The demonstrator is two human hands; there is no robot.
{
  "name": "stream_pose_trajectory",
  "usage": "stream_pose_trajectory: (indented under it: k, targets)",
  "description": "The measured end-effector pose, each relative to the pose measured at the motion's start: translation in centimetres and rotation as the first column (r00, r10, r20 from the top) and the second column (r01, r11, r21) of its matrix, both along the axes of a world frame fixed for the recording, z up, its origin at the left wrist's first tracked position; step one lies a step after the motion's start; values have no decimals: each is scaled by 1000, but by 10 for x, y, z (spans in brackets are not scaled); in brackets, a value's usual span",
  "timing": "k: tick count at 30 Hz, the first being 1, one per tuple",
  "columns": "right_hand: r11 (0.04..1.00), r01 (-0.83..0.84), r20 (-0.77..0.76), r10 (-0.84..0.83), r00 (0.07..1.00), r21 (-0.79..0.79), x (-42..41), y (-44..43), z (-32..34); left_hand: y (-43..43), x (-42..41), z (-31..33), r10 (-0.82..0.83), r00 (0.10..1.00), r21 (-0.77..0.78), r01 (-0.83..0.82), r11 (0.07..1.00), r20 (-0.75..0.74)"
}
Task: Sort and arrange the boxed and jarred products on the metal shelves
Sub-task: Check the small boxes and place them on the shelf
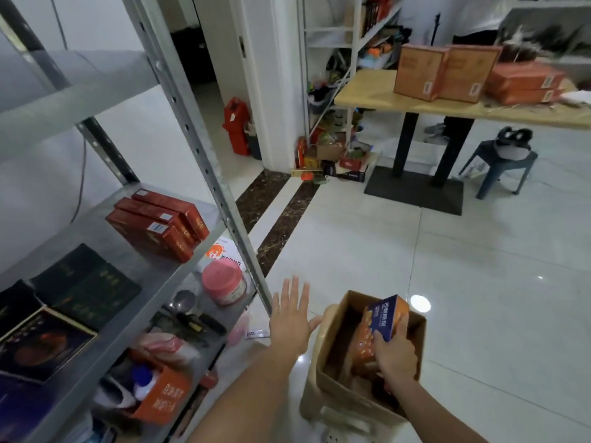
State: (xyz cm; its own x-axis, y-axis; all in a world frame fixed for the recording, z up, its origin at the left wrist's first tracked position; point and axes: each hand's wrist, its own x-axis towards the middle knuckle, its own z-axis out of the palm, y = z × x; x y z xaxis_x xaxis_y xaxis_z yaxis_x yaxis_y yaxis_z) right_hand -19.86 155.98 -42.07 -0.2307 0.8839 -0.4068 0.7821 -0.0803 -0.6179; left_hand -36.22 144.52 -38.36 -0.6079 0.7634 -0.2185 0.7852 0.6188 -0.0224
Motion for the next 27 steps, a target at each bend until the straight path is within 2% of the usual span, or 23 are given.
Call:
stream_pose_trajectory:
  k: [6, 10, 12, 15, 19, 21, 27]
  targets:
    - [997, -41, 119, 34, 992, 61, -33, -4, -33, 25, -16, -43, -113, 994, -12, 113, 994, -2]
    - [991, -57, 204, 32, 979, 117, -53, -13, -50, 38, -22, -62, -151, 986, 90, 157, 983, -69]
    - [989, -34, 227, 0, 974, 147, -62, -18, -59, 43, -24, -76, -193, 978, 49, 197, 979, -73]
    - [978, -55, 274, -2, 962, 200, -72, -21, -75, 49, -25, -90, -283, 959, 15, 284, 959, -14]
    - [974, -84, 333, 9, 943, 210, -80, -24, -100, 46, -33, -121, -291, 952, -12, 294, 956, 94]
    - [972, -91, 357, 8, 934, 217, -81, -23, -112, 48, -38, -145, -357, 923, -86, 371, 925, 140]
    - [950, -134, 422, 3, 907, 283, -88, -13, -152, 52, -43, -172, -401, 907, -3, 405, 914, 132]
